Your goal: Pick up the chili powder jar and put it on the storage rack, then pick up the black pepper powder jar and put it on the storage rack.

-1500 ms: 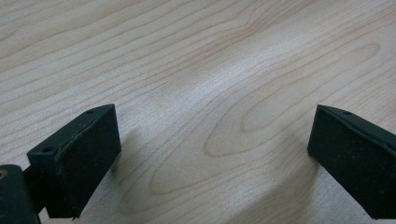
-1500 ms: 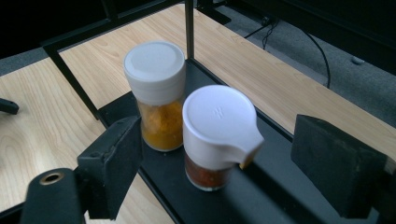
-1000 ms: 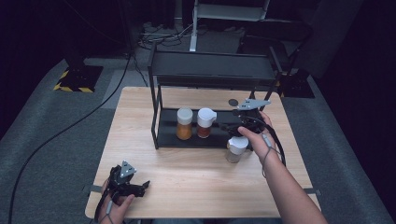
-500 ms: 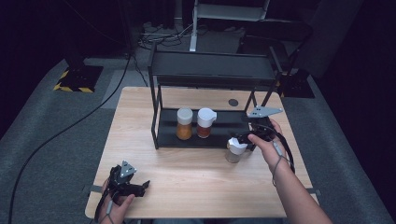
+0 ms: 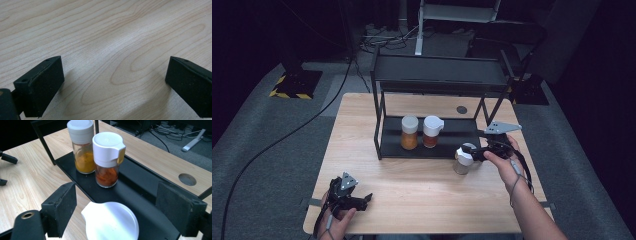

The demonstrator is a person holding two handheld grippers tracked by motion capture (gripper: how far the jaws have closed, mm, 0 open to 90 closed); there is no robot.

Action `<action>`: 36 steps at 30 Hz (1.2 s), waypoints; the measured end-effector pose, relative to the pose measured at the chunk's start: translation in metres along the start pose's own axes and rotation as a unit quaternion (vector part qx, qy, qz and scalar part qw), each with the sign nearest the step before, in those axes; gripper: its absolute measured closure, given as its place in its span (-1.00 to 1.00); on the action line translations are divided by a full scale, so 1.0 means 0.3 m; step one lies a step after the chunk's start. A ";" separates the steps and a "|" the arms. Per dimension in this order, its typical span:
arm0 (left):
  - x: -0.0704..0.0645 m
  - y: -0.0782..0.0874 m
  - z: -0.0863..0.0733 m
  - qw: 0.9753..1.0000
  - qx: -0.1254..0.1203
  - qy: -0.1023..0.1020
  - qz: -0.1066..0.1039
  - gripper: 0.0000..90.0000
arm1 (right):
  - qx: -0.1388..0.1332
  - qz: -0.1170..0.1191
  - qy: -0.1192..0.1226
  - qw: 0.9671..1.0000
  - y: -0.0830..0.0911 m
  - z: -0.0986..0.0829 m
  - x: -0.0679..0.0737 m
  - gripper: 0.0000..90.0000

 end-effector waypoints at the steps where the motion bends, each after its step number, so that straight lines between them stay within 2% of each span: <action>1: 0.000 0.000 0.000 1.000 0.000 0.000 0.000 -0.97 | -0.001 0.001 0.001 1.000 -0.002 -0.005 0.000 -0.62; 27: 0.002 -0.004 0.005 1.000 0.001 0.004 0.002 -0.99 | 0.002 0.017 -0.008 1.000 -0.057 -0.132 0.004 -0.63; 32: 0.003 -0.005 0.006 1.000 0.001 0.005 0.003 -0.99 | 0.026 0.007 0.003 1.000 -0.074 -0.146 0.011 -0.65; 36: 0.003 -0.005 0.006 1.000 0.002 0.005 0.003 -0.99 | 0.037 0.009 0.009 0.999 -0.087 -0.153 0.012 -0.65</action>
Point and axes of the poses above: each handheld gripper's, and its own axes: y roughly backward along the jaws, z roughly out of its top, x roughly to its left, the point moved 1 cm from there along -y, roughly forward along the jaws, and after that the axes turned 9 degrees about x, right-handed, at the moved point
